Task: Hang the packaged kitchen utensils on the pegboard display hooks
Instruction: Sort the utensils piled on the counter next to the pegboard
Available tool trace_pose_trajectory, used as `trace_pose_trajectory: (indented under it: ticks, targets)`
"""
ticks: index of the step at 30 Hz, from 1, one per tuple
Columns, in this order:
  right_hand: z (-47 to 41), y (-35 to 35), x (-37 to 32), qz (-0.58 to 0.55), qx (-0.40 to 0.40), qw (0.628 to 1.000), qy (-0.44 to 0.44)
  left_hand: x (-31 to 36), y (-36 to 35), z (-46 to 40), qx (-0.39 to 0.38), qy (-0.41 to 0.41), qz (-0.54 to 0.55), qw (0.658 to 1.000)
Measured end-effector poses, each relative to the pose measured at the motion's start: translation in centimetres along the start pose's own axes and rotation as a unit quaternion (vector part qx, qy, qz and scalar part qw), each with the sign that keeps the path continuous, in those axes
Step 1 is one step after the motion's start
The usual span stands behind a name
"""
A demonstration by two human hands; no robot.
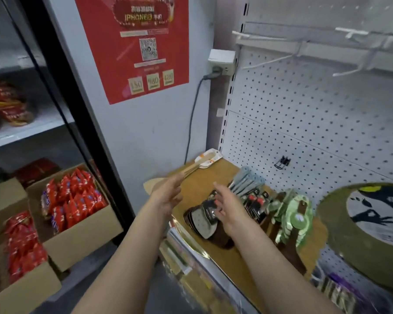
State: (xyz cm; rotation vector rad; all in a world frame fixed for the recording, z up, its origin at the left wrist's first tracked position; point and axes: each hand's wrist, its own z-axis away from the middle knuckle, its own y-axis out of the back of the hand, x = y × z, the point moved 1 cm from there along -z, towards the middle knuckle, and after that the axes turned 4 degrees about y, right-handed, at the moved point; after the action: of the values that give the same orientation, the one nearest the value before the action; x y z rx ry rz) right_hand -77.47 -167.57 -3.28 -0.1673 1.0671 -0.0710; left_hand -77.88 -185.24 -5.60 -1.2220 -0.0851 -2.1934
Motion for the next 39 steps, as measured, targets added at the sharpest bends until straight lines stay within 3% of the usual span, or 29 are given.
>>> trace_pose_trajectory:
  ticks: [7, 14, 20, 39]
  targets:
    - [-9.7, -6.3, -0.5, -0.079, 0.064, 0.994, -0.049, 6.0, -1.7, -12.7, -0.102, 0.041, -0.081, 0.991]
    - [-15.7, -11.4, -0.9, -0.105, 0.142, 0.979, -0.1, 8.1, -2.7, -21.7, -0.206, 0.089, -0.186, 0.957]
    - [-19.0, -13.3, -0.6, -0.093, 0.165, 0.976, -0.108, 6.7, -2.9, -24.9, -0.217, 0.065, -0.263, 0.938]
    - [-22.7, -15.3, 1.4, -0.145, 0.166, 0.969, -0.113, 6.2, -2.4, -25.2, -0.238, 0.112, -0.254, 0.931]
